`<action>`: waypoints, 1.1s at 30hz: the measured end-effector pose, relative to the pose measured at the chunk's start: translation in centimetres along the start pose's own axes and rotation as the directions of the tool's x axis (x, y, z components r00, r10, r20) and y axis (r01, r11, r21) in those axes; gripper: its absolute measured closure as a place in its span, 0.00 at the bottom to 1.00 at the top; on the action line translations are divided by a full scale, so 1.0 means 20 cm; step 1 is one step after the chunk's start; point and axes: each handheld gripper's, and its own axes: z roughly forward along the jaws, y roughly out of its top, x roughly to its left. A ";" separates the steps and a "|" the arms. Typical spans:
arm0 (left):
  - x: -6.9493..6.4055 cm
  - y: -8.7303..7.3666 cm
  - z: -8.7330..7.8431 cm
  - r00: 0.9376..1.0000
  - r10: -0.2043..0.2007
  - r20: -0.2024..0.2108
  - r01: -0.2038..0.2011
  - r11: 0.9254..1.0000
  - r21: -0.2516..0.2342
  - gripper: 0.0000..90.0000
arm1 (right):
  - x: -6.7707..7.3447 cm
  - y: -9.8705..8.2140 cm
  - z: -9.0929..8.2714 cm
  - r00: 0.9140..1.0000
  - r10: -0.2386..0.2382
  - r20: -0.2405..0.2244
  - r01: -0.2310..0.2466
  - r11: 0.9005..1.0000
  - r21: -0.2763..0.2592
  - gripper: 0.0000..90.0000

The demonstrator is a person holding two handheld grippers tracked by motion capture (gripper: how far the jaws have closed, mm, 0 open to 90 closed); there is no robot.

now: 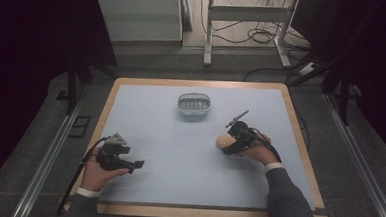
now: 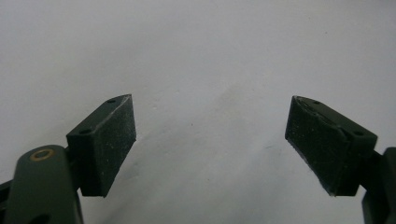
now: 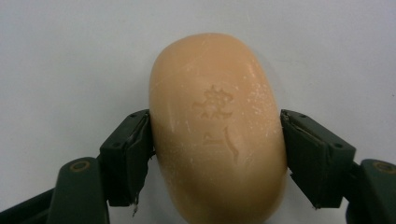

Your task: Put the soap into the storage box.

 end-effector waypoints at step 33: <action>0.00 0.00 0.01 1.000 0.005 0.004 -0.005 1.000 0.008 0.18 | -0.03 0.03 -0.05 1.000 -0.006 0.028 0.005 1.000 0.024 0.35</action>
